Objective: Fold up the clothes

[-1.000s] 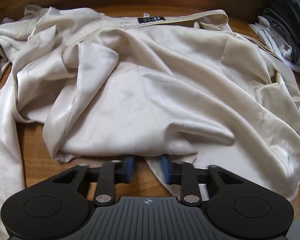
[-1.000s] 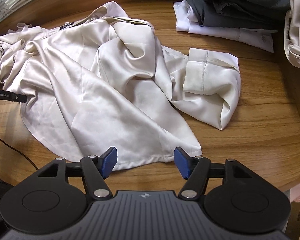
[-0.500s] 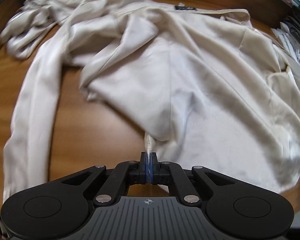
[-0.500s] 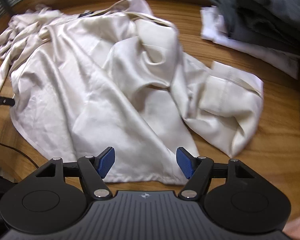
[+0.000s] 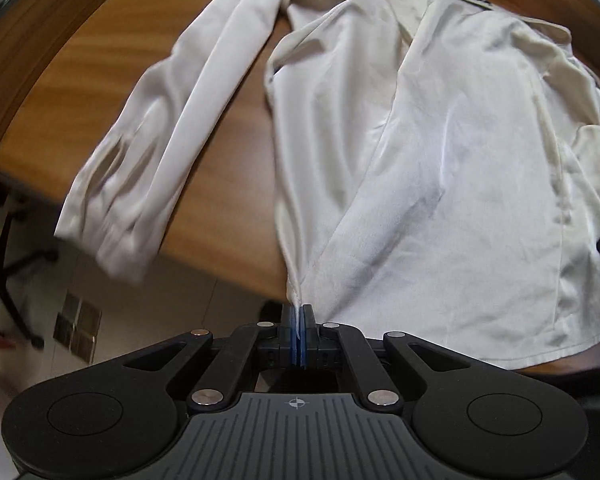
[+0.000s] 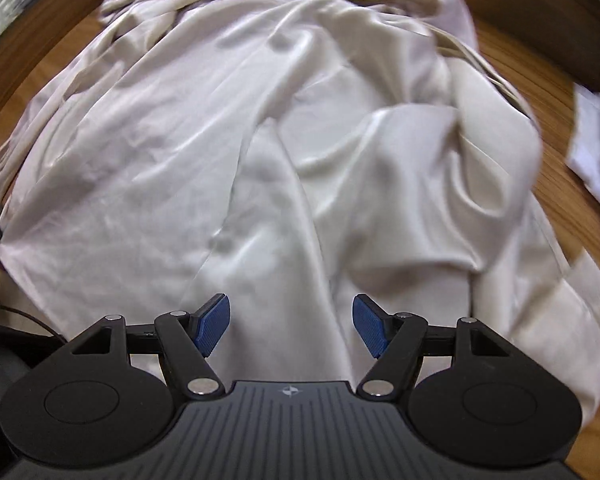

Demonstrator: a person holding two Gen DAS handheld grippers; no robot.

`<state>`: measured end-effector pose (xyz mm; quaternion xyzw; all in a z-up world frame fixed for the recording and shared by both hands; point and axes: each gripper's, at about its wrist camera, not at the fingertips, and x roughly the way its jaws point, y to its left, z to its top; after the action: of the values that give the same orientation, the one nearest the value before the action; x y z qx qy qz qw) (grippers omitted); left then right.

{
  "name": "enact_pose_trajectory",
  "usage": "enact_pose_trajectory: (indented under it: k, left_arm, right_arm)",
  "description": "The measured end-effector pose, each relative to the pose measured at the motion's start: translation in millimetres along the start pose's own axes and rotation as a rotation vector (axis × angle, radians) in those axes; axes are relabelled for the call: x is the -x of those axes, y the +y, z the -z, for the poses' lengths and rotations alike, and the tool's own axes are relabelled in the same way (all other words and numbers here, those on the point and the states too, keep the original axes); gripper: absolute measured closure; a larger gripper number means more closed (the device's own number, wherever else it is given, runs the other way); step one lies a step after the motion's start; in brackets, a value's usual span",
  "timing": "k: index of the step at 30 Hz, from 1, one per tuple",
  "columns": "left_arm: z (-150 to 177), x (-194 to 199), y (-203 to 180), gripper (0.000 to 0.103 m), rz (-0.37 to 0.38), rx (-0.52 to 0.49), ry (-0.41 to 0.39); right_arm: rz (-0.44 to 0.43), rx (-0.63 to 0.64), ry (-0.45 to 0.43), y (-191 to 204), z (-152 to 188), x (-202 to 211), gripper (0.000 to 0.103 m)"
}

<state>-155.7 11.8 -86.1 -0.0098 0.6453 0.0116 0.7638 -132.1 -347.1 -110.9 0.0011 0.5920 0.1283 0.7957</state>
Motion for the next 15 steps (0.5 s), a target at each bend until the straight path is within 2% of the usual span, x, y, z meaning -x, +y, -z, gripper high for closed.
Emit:
enact_pose_trajectory:
  k: [3,6,9,11,15]
  left_arm:
    - [1,4,7,0.097,0.004,0.018,-0.008]
    - [-1,8,15,0.089,0.004,0.034,-0.028]
    - [-11,13,25,0.079,-0.005,0.031,-0.057]
    - [-19,15,31,0.068,-0.020,0.021,-0.083]
    - [-49,16,40,0.057,-0.045,-0.036,-0.129]
  right_arm:
    - [-0.014,0.030,0.008,2,-11,-4,0.029]
    - [-0.019,0.047,0.010,3,-20,-7,0.029]
    - [-0.019,0.048,0.006,8,-23,-7,0.028]
    - [-0.019,0.039,0.002,12,-22,-7,0.028]
    - [-0.012,0.015,-0.011,22,-20,-6,0.028]
